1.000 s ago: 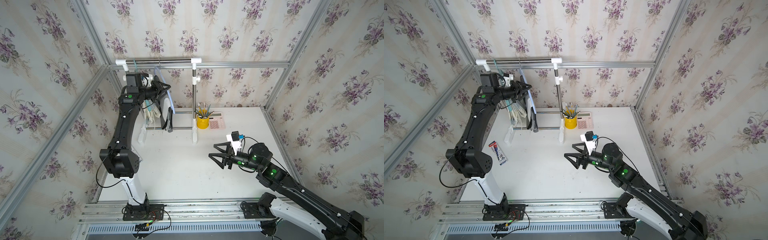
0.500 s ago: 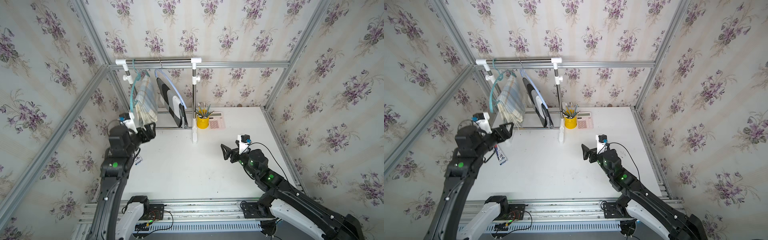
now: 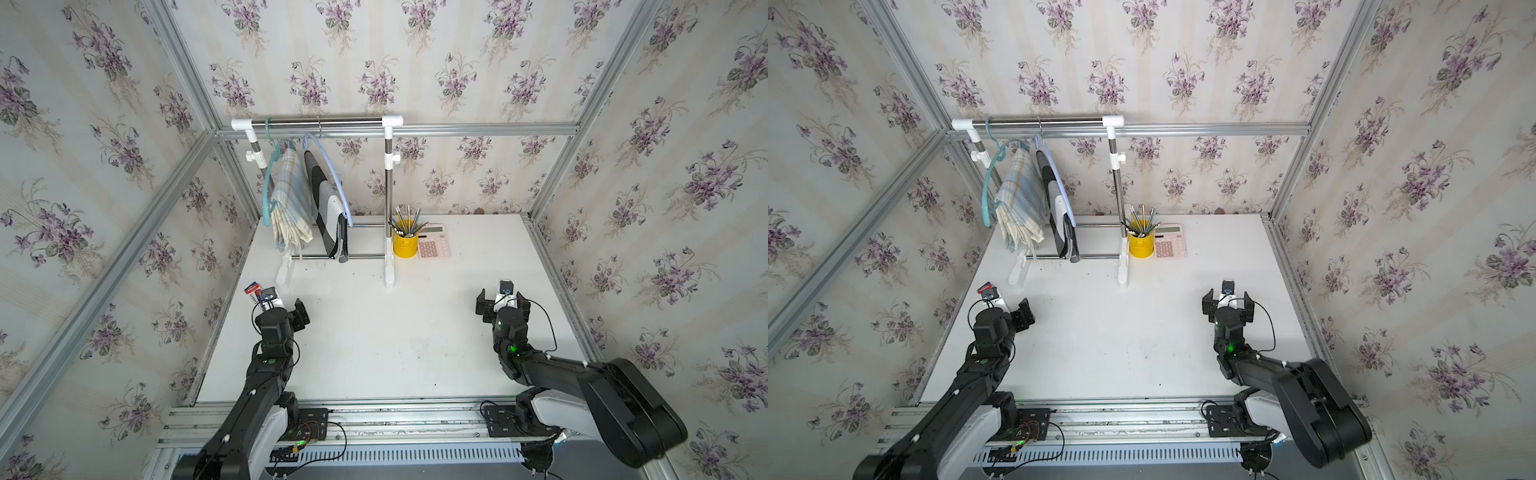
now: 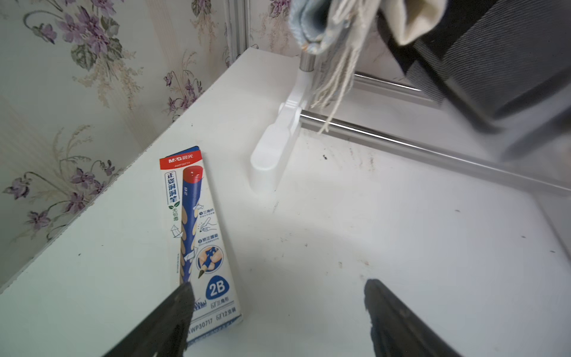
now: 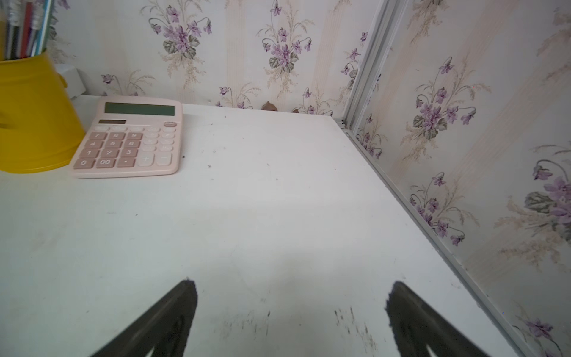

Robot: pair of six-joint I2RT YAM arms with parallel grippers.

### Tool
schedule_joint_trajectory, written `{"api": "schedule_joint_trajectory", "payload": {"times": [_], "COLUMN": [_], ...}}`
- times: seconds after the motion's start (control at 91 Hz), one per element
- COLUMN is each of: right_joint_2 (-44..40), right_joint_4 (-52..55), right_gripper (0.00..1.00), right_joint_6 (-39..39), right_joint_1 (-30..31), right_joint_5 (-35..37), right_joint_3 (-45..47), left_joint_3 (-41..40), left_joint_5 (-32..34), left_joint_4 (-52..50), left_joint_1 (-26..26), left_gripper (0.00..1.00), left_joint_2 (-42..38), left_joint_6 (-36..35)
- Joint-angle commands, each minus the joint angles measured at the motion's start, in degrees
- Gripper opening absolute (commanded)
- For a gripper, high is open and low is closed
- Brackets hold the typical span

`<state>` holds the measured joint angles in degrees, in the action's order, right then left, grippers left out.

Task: Hang the scarf on the hanger
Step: Reset both arms

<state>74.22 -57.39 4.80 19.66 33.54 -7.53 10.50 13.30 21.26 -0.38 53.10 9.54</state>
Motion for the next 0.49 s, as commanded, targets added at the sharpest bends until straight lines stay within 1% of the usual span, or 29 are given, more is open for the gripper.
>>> {"api": "schedule_joint_trajectory", "payload": {"times": [0.0,0.044,0.088,0.121,0.154,0.176,0.209,0.231,0.242,0.253,0.275,0.286,0.297,0.319,0.341,0.396,0.418,0.451,0.483], "right_joint_2": [6.9,10.6,13.8,12.2,11.0,12.3,16.5,17.6,17.0,16.0,13.7,13.3,13.4,14.8,15.6,13.5,14.0,15.2,14.3], "right_joint_4": [-22.8,-28.5,-34.6,-31.3,-27.0,-27.8,-34.4,-35.3,-33.7,-29.8,-22.3,-20.4,-19.7,-22.6,-24.7,-17.9,-19.4,-22.5,-20.3], "right_gripper": [1.00,1.00,1.00,1.00,0.99,0.99,1.00,1.00,1.00,0.99,0.96,0.94,0.93,0.93,0.95,0.97,0.97,1.00,1.00], "right_joint_6": [2.3,-0.5,-1.8,-2.9,-3.9,-4.2,-3.1,-3.1,-3.5,-3.9,-4.4,-4.2,-3.9,-3.7,-4.2,-5.8,-5.8,-5.8,-6.7], "right_joint_1": [-3.6,-6.8,-9.2,-9.8,-10.6,-11.1,-11.4,-11.5,-11.6,-11.8,-12.7,-13.3,-13.6,-14.2,-14.5,-14.9,-15.0,-15.0,-15.0], "right_joint_5": [-1.6,-4.6,-8.9,-11.4,-13.1,-13.5,-13.1,-13.6,-14.3,-15.2,-18.1,-20.2,-21.9,-23.7,-23.6,-22.3,-21.7,-20.8,-19.9], "right_joint_3": [0.0,1.0,2.5,2.5,1.6,1.5,1.4,1.0,0.7,0.2,-1.6,-2.5,-3.1,-3.2,-2.6,-3.7,-3.8,-3.3,-3.4], "left_joint_3": [1.8,3.5,4.8,6.7,8.7,9.9,12.0,13.3,13.7,13.7,12.7,11.8,10.9,9.4,9.2,10.6,11.4,12.3,11.7], "left_joint_5": [3.0,2.2,1.3,1.0,1.2,0.6,-2.5,-4.3,-4.9,-5.2,-5.4,-5.5,-5.8,-6.1,-6.4,-8.5,-9.1,-9.1,-9.5], "left_joint_4": [25.4,31.6,33.7,32.1,29.5,26.8,22.6,20.5,21.2,22.9,28.1,31.1,34.0,35.9,34.3,29.1,27.9,27.9,30.5], "left_joint_1": [0.3,0.3,0.4,0.9,0.3,-0.3,-0.5,-0.6,-0.6,-0.6,-0.8,-0.9,-0.9,-0.9,-0.9,-0.7,-0.7,-0.7,-0.8], "left_gripper": [0.87,0.84,0.84,0.84,0.84,0.84,0.84,0.84,0.84,0.84,0.85,0.85,0.86,0.88,0.89,0.88,0.86,0.85,0.88], "left_joint_2": [13.9,20.7,24.9,27.2,29.4,29.6,30.1,30.6,31.3,32.1,34.0,34.9,35.6,36.0,35.3,33.8,33.9,34.8,35.4], "left_joint_6": [-3.1,-5.6,-6.3,-5.7,-6.8,-7.5,-9.1,-9.5,-9.9,-10.2,-11.0,-11.3,-11.6,-11.6,-11.0,-11.3,-11.4,-11.9,-12.3]}}
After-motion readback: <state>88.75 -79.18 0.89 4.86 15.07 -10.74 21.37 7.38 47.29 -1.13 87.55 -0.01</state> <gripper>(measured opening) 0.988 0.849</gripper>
